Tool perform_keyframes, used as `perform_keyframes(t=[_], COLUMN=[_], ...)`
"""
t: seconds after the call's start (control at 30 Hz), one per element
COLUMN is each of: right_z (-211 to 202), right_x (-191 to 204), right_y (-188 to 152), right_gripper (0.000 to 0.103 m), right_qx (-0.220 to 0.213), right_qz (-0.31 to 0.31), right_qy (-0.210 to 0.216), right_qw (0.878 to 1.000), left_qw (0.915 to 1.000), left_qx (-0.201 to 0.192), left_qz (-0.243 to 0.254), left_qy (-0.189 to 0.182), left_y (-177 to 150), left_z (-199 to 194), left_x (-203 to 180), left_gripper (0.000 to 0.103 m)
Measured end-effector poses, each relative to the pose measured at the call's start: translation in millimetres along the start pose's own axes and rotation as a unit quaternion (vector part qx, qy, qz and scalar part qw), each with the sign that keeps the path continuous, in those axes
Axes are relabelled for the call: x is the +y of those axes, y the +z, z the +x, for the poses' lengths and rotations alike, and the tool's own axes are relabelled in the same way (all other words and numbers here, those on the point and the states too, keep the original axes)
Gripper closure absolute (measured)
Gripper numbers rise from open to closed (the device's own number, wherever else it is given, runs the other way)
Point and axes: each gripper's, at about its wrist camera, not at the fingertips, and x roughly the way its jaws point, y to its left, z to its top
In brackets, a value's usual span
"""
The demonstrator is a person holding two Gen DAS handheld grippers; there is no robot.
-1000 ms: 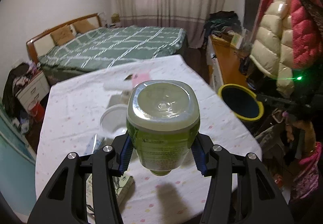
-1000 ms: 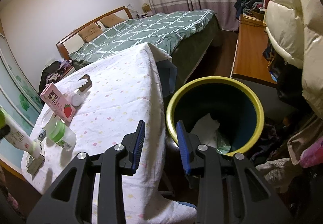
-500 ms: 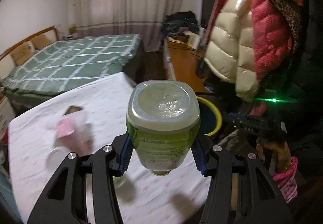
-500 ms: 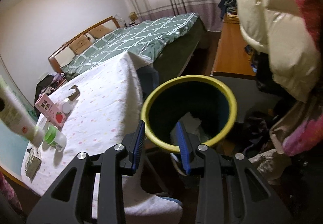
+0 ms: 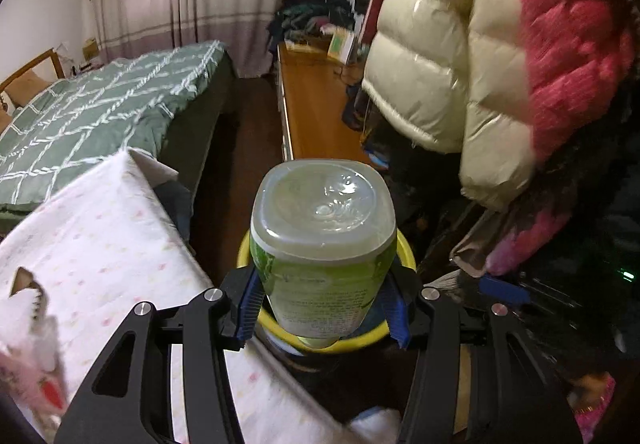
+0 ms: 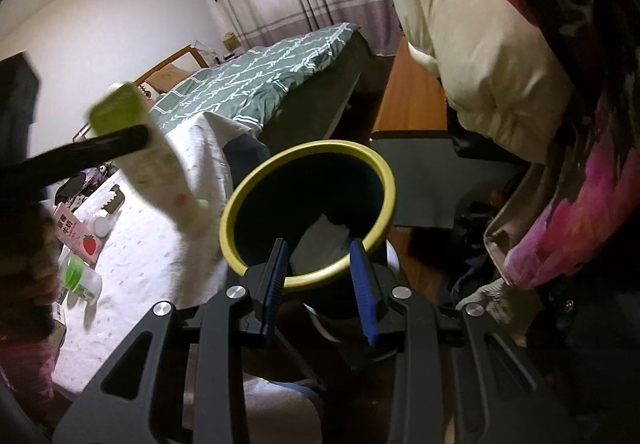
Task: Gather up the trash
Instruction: 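Carry the lotion bottle over the bin and open the left gripper, then move the right gripper back to the table toward the white mesh net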
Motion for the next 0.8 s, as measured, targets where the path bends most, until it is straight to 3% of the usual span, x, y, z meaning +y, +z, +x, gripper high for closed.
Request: perform_keyframes(t=[0.1, 0.17, 0.2, 0.3, 0.5, 0.6, 0.8], right_z=[6, 10, 11, 16, 24, 30, 37], right_x=[-7, -10, -11, -12, -10, -2, 33], right_y=[1, 1, 1, 2, -2, -5, -8], right_gripper=[0.071, 0.067, 0.066, 0.066, 0.066, 0.066, 0.066], right_qx=[0.006, 0.009, 0.01, 0.012, 0.019, 0.026, 0.034], right_qz=[0.007, 0.011, 0.012, 0.014, 0.013, 0.007, -0.02], right_qy=[0.001, 0.003, 0.004, 0.006, 0.005, 0.008, 0.024], right_qw=[1.0, 1.0, 1.0, 1.0, 1.0, 1.0, 0.999], left_qw=[0.9999, 0.9997, 0.9996, 0.9993, 0.998, 0.9957, 0.9905], left_qx=[0.014, 0.015, 0.013, 0.01, -0.029, -0.058, -0.077], left_qz=[-0.003, -0.007, -0.007, -0.015, -0.043, -0.049, -0.068], left_qy=[0.003, 0.019, 0.025, 0.034, 0.037, 0.053, 0.091], left_y=[3, 3, 2, 1, -15, -34, -77], left_z=[34, 53, 57, 54, -18, -68, -148], left_x=[-6, -8, -7, -4, 20, 31, 61], left_gripper=[0.051, 0.039, 0.035, 0.034, 0.025, 0.02, 0.015])
